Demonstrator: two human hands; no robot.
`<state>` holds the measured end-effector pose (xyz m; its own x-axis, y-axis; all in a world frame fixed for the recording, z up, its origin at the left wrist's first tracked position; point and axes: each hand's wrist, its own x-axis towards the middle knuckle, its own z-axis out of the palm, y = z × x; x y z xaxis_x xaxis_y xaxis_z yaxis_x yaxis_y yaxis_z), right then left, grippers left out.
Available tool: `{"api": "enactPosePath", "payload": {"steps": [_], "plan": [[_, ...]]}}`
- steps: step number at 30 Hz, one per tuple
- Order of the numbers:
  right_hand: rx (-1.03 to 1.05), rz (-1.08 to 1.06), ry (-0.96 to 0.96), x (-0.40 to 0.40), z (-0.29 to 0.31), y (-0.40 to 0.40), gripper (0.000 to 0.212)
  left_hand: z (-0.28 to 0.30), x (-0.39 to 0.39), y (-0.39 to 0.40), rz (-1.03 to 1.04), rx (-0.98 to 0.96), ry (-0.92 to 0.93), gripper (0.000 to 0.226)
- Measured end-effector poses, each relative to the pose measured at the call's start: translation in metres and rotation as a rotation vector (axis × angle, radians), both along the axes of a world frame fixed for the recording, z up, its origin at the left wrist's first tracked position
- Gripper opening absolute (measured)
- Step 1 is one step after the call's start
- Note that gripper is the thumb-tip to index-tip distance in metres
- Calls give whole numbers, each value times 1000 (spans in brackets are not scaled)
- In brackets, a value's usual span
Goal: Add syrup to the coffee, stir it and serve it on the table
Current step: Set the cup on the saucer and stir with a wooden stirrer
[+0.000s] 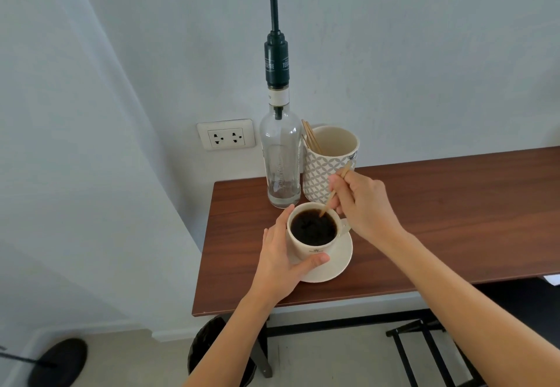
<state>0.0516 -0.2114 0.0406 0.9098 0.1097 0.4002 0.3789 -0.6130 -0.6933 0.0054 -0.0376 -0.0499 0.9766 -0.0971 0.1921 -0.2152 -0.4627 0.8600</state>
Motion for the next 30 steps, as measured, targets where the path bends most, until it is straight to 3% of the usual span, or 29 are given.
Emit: {"api": "enactPosePath", "payload": {"steps": [3, 6, 9, 13, 18, 25, 30], "plan": [[-36, 7, 42, -1, 2, -10, 31, 1, 0, 0, 4, 1, -16, 89], [94, 61, 157, -8, -4, 0, 31, -1, 0, 0, 14, -11, -14, 90], [124, 39, 100, -4, -7, 8, 30, -3, 0, 1, 10, -15, -15, 91], [-47, -18, -34, 2, -1, -6, 31, -2, 1, 0, 6, -4, -20, 90], [94, 91, 148, -8, -5, 3, 31, -3, 0, 1, 12, -7, -13, 91], [-41, -22, -49, 2, -2, -7, 31, -2, 1, 0, 5, 0, -8, 90], [53, 64, 95, -8, -6, 6, 31, -2, 1, 1, 1, 3, -7, 90]]}}
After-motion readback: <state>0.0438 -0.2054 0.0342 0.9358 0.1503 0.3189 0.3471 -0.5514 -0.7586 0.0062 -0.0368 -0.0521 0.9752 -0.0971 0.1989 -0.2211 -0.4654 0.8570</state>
